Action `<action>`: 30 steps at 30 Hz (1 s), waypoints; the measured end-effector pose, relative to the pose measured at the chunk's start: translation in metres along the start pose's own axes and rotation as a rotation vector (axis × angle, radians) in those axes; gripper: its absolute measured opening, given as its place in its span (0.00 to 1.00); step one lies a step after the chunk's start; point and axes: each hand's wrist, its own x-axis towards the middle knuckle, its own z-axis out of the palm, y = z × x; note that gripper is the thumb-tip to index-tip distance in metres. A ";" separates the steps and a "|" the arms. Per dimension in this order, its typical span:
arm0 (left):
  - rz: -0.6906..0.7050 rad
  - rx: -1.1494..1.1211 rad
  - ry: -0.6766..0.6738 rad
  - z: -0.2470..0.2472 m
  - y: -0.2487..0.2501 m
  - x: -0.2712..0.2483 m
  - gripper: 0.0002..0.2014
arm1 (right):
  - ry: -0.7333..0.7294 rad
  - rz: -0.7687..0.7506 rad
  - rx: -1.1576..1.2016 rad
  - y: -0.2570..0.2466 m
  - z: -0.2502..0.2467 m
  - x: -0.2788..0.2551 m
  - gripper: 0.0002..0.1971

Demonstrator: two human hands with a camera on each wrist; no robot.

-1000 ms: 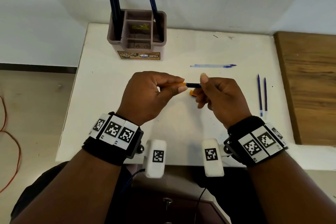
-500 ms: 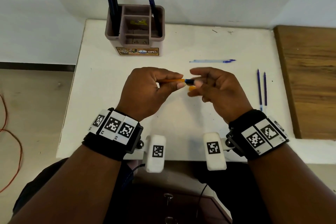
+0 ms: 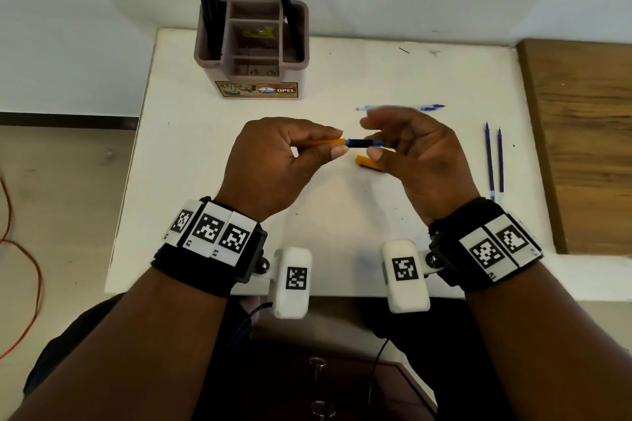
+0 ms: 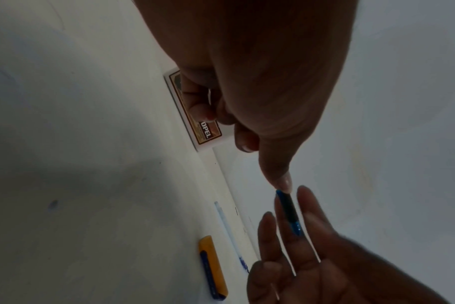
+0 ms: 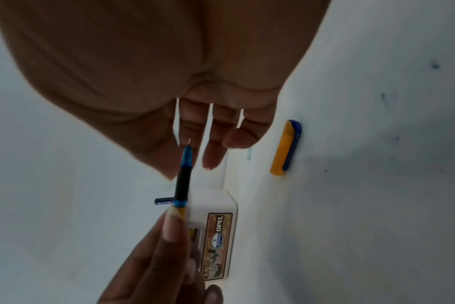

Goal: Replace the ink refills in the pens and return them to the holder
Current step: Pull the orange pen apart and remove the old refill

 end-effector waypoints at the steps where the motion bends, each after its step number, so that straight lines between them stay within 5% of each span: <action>1: -0.001 -0.007 -0.001 0.001 0.000 0.000 0.10 | 0.016 0.013 0.010 -0.001 0.000 0.000 0.16; 4: -0.001 -0.003 0.000 0.002 -0.001 -0.001 0.10 | 0.073 0.043 -0.112 0.001 0.003 0.001 0.06; 8: -0.003 -0.004 0.003 0.002 -0.001 -0.001 0.10 | 0.009 0.004 -0.083 0.001 0.001 0.000 0.21; 12: 0.003 -0.008 0.004 0.003 -0.001 -0.001 0.11 | 0.064 0.081 -0.097 -0.001 0.006 0.000 0.05; 16: -0.002 -0.009 0.012 0.002 -0.002 0.001 0.12 | 0.121 0.031 -0.028 -0.002 0.001 0.000 0.13; 25: 0.025 0.029 0.011 0.002 -0.005 0.002 0.13 | 0.183 0.077 0.078 -0.001 0.001 0.003 0.08; 30: 0.019 0.160 -0.196 0.005 -0.008 0.001 0.20 | 0.104 0.093 0.016 -0.004 0.005 -0.001 0.09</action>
